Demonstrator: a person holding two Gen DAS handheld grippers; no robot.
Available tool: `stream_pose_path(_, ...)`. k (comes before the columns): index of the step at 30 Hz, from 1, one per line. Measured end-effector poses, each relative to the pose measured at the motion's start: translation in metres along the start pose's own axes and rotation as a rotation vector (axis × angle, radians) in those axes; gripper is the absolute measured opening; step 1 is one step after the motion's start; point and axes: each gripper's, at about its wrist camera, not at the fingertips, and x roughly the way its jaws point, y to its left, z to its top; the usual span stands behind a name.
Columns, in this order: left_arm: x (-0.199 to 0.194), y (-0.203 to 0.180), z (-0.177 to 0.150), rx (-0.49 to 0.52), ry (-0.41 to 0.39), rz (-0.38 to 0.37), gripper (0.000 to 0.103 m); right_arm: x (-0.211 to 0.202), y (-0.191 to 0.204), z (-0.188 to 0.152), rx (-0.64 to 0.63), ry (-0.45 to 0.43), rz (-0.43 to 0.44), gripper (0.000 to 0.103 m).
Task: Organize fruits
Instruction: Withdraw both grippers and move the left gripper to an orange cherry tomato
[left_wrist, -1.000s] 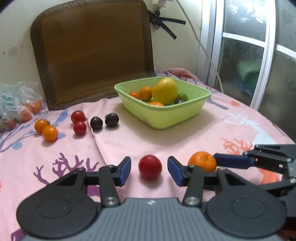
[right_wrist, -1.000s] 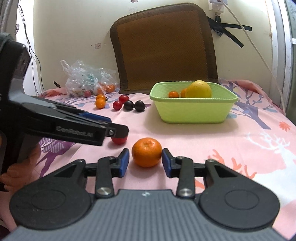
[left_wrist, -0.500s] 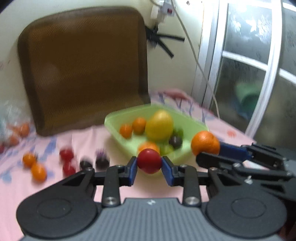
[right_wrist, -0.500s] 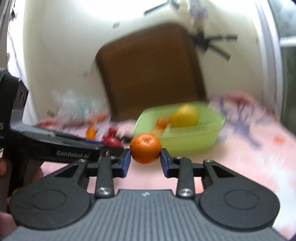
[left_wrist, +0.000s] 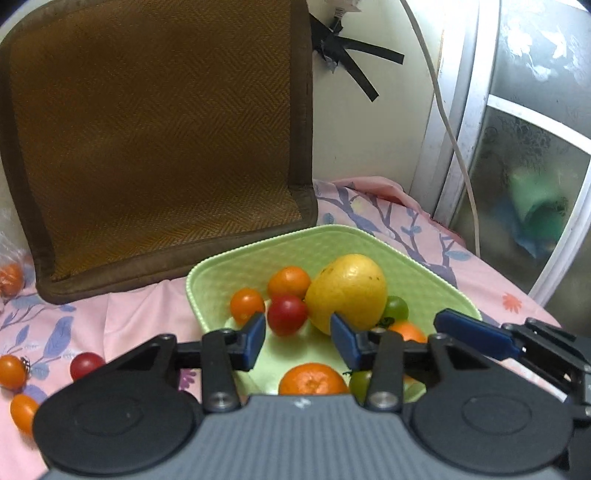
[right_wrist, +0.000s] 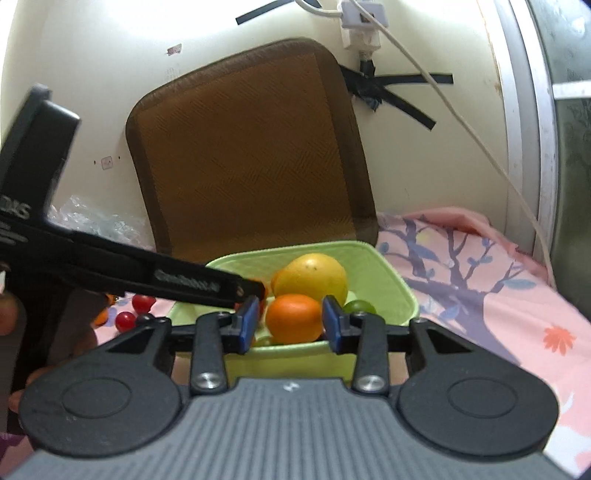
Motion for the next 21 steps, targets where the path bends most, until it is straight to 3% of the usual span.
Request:
stream_pose_path(5,-0.055,0.033,0.006,-0.077,-0.137,0.024,0.04,-0.013,-0.001,0.002,0.013,-0.071,-0.023,0.043)
stream_pose_path(10,-0.113,0.081,-0.013,-0.149,-0.218,0.164,0.04,-0.025,-0.01,0.003,0.063,-0.135,-0.062,0.043)
stream_pose_path(14,-0.133,0.12,-0.047,-0.214,-0.176,0.273,0.04,-0.025,-0.015,0.007,0.121,-0.115,-0.063,0.042)
stream_pose_path(16,-0.135,0.137,-0.063,-0.241,-0.14,0.311,0.04,-0.028,-0.011,0.01,0.151,-0.08,-0.023,0.042)
stream_pose_path(21,-0.131,0.162,-0.084,-0.289,-0.087,0.301,0.04,-0.034,0.033,0.013,0.081,-0.028,0.136,0.042)
